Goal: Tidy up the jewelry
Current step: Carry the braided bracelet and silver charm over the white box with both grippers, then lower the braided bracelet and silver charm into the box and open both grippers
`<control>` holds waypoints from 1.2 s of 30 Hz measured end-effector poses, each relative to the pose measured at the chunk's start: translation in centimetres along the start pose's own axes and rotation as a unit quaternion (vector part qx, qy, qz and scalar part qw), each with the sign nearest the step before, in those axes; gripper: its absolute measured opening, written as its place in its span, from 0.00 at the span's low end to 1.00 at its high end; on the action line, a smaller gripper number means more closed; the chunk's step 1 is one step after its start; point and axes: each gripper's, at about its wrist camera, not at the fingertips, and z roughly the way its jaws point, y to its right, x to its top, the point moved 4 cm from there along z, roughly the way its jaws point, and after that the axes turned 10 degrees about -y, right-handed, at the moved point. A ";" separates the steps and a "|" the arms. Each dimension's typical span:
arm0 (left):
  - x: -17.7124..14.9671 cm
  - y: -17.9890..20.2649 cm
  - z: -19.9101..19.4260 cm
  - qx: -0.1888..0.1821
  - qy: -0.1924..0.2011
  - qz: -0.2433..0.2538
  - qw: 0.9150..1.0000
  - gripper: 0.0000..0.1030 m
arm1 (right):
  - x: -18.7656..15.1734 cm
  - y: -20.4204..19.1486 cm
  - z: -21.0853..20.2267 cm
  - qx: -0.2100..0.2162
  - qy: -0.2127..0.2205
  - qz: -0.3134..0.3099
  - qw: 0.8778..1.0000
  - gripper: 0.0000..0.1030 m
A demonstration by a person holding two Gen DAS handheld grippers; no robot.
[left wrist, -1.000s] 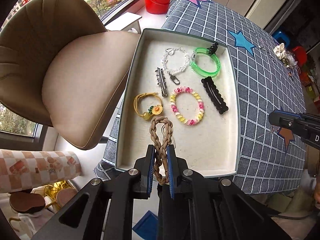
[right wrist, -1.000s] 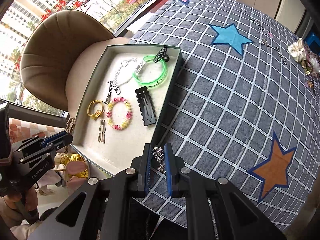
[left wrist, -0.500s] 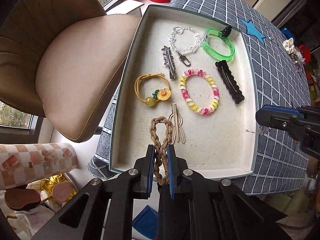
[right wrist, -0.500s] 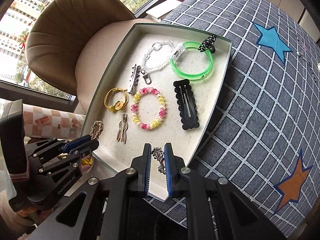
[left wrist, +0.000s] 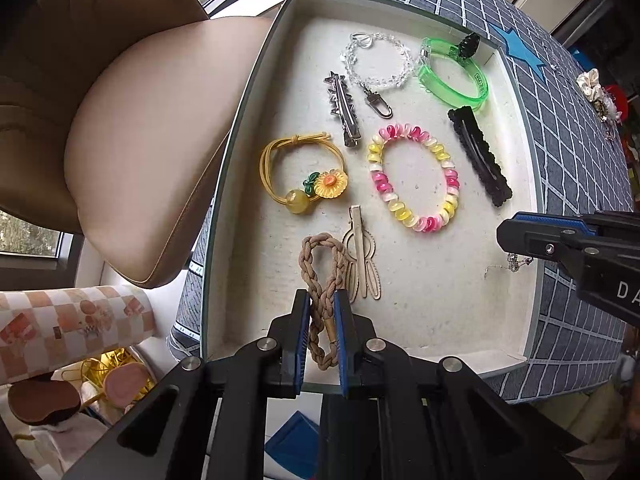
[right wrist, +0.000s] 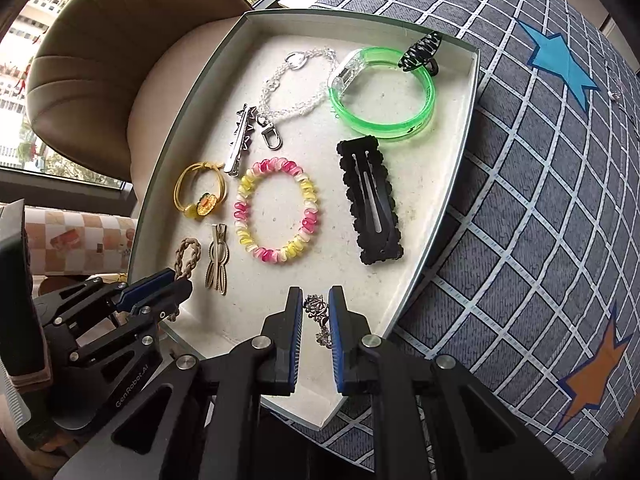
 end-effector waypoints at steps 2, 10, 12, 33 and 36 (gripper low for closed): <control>-0.1 -0.1 0.3 0.000 -0.001 0.000 1.000 0.19 | 0.2 0.1 0.5 -0.004 -0.002 0.001 1.000 0.13; 0.0 -0.1 1.1 0.004 0.001 0.009 1.000 0.19 | 0.8 1.0 1.9 -0.011 -0.004 0.012 1.000 0.13; 0.0 0.0 1.2 0.007 0.003 0.014 1.000 0.19 | 1.0 1.4 2.0 -0.012 -0.004 0.013 1.000 0.13; 0.5 1.2 0.0 0.024 0.004 0.025 0.999 0.19 | 1.2 1.7 2.3 -0.012 -0.012 0.005 1.000 0.16; 0.5 1.4 0.0 0.026 0.001 0.027 0.999 0.19 | 1.3 1.7 2.0 -0.005 -0.007 0.005 1.000 0.43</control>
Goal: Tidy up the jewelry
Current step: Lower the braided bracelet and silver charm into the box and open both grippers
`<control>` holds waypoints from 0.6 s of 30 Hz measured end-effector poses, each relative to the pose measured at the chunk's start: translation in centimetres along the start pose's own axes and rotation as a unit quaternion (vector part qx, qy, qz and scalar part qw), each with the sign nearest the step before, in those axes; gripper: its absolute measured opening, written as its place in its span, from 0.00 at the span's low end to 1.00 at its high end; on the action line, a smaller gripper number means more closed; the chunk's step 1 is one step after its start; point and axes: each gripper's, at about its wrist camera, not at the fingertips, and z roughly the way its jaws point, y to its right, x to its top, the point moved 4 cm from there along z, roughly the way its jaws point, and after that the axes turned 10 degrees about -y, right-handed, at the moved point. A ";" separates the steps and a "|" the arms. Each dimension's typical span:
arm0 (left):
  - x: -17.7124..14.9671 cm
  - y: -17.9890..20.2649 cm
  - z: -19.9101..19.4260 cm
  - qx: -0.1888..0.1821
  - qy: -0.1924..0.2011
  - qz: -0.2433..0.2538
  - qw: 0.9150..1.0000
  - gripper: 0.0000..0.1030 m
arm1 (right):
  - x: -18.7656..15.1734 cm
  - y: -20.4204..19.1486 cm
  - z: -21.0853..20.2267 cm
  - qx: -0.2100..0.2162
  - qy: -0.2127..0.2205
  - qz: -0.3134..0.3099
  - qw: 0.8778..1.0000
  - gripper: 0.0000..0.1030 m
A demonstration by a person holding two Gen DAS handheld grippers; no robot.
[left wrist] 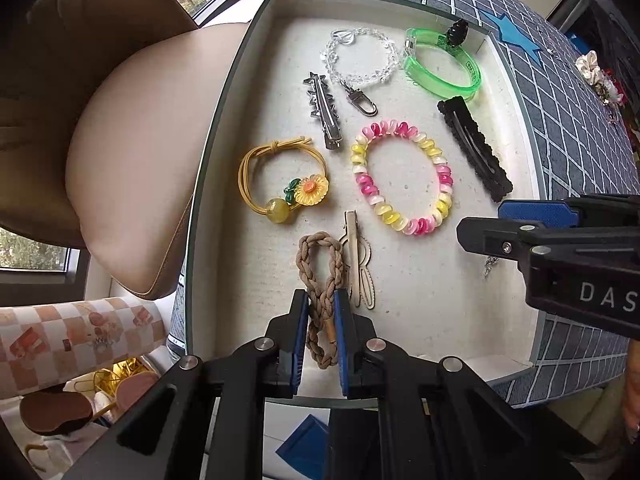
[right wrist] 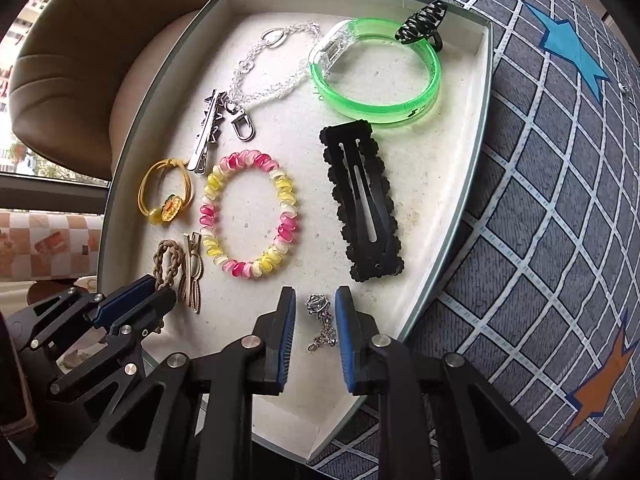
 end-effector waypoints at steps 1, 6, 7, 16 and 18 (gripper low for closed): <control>0.0 0.1 0.0 0.001 -0.001 0.001 1.000 0.19 | 0.0 -0.1 -0.3 0.008 0.005 -0.001 1.000 0.45; -0.1 0.6 -0.7 0.017 0.001 0.007 1.000 0.19 | 0.3 -0.5 -2.6 0.012 0.025 0.003 1.000 0.45; -0.1 0.8 -0.9 0.018 0.000 0.008 1.000 0.19 | 0.3 -0.5 -3.2 0.012 0.030 0.005 0.999 0.46; 0.2 1.5 -2.5 0.017 0.007 0.003 1.000 0.91 | -1.8 1.5 -7.1 0.007 0.055 0.035 0.998 0.46; 0.3 1.8 -3.7 0.025 0.032 0.003 0.999 1.00 | -2.3 2.1 -7.4 0.007 0.056 0.041 0.998 0.46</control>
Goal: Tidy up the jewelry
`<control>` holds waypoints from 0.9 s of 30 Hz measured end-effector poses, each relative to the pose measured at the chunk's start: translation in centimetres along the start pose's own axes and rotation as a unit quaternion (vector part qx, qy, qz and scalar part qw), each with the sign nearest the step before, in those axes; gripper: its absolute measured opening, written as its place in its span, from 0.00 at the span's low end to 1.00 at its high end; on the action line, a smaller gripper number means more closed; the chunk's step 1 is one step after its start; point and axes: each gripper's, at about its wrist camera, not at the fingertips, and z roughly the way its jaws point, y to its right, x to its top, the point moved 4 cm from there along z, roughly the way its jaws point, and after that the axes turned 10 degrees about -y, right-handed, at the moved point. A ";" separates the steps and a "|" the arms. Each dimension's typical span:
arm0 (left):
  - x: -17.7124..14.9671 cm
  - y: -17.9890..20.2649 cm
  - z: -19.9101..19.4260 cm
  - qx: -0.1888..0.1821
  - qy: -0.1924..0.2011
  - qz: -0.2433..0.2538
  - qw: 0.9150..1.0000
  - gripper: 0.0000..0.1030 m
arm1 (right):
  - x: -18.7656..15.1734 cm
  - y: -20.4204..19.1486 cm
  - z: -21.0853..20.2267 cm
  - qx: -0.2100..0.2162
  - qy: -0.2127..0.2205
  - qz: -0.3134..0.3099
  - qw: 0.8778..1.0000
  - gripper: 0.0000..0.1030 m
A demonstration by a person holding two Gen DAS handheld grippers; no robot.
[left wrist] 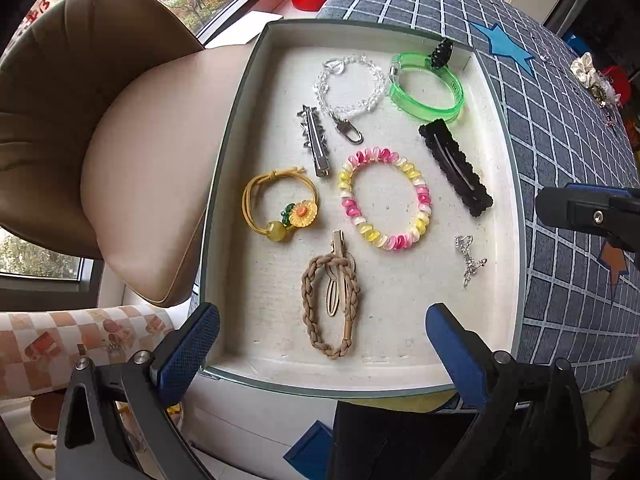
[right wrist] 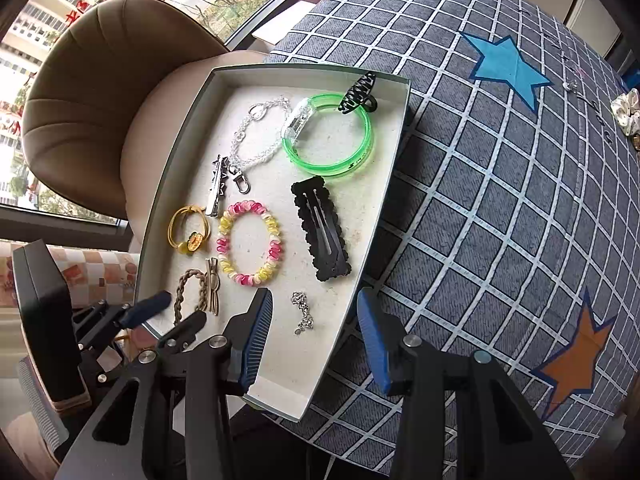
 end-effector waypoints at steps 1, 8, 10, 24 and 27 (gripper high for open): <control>0.1 0.2 -0.3 -0.002 0.001 0.004 1.000 1.00 | -0.1 0.2 -0.1 -0.001 0.001 0.003 1.000 0.46; 0.6 1.1 -1.5 -0.001 -0.009 0.011 1.000 1.00 | -1.2 1.2 -0.6 -0.004 -0.002 0.016 1.000 0.46; 0.5 0.8 -1.7 -0.008 -0.011 0.007 1.000 1.00 | -1.3 1.2 -0.7 -0.005 -0.007 0.017 1.000 0.48; -0.2 -1.3 -5.9 -0.001 0.001 -0.027 1.000 1.00 | -1.3 -0.8 -4.0 -0.041 -0.007 -0.020 0.999 0.80; -0.2 -1.6 -7.5 0.002 0.011 -0.033 0.999 1.00 | -1.1 -1.3 -5.4 -0.053 0.001 -0.027 0.998 0.80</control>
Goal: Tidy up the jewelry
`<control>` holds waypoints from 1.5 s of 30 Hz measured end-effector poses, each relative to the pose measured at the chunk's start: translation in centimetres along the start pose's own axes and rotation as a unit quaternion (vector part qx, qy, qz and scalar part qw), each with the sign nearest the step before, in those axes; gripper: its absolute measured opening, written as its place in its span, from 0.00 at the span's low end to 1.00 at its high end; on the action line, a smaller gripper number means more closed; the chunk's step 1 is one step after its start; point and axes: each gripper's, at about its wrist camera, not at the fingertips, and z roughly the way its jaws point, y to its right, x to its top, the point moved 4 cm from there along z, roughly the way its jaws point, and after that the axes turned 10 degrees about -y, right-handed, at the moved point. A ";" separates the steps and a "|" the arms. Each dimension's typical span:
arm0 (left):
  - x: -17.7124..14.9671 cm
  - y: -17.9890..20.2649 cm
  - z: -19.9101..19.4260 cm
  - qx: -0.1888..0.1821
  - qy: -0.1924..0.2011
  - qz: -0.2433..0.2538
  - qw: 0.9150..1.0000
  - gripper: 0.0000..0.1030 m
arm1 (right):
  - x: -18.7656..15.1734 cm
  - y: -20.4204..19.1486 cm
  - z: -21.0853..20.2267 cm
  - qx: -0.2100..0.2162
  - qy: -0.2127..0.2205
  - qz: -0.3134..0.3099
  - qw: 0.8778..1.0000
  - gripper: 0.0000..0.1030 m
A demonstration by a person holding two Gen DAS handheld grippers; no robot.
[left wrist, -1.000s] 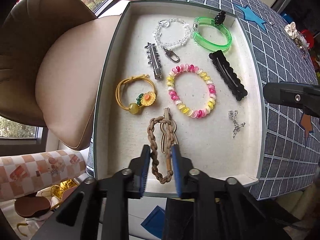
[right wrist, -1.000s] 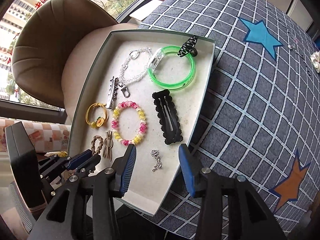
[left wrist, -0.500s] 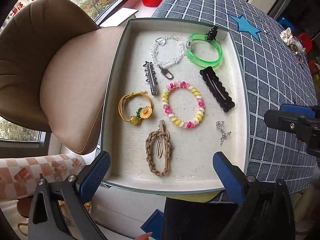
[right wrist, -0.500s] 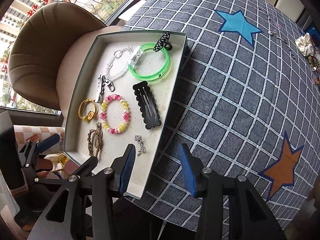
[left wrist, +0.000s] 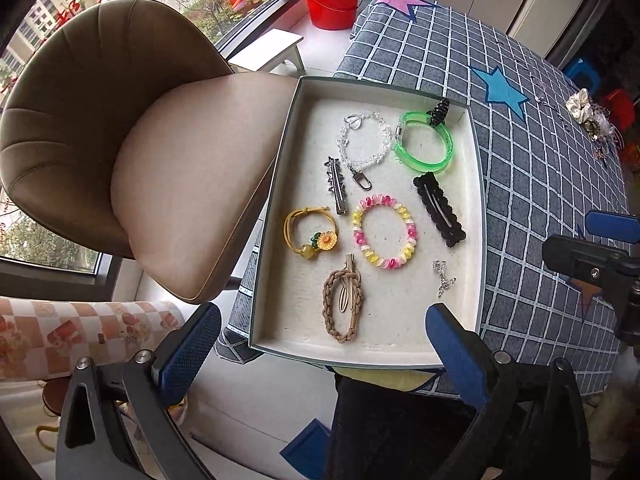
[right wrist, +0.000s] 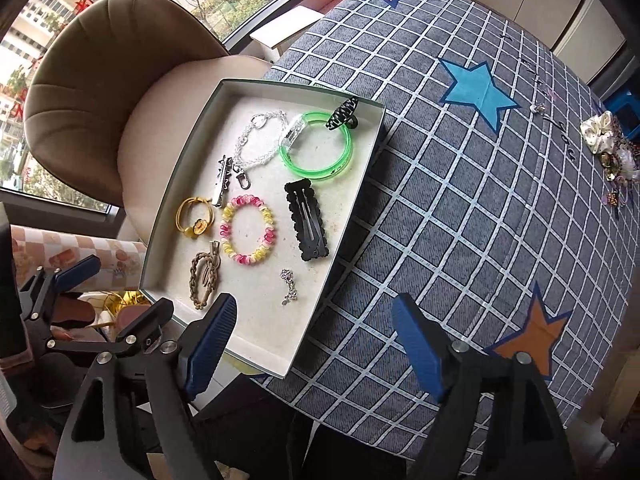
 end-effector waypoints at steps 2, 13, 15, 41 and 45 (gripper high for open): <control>0.1 -0.2 -1.1 -0.006 0.003 -0.002 1.000 1.00 | 0.1 -0.3 -1.0 -0.005 0.006 -0.005 1.000 0.83; -0.3 -1.1 -4.8 0.006 0.014 -0.011 1.000 1.00 | 0.0 -1.7 -5.4 -0.046 0.043 -0.031 0.997 0.87; -0.5 -1.1 -5.2 0.008 0.017 -0.009 1.000 1.00 | -0.1 -1.8 -6.0 -0.057 0.050 -0.033 0.997 0.87; -1.4 -1.2 -6.9 0.029 0.025 -0.024 0.999 1.00 | -0.3 -2.9 -6.9 -0.070 0.052 -0.053 0.995 0.88; -1.6 -1.2 -7.0 0.031 0.026 -0.024 0.999 1.00 | -0.5 -3.1 -6.8 -0.069 0.051 -0.053 0.995 0.88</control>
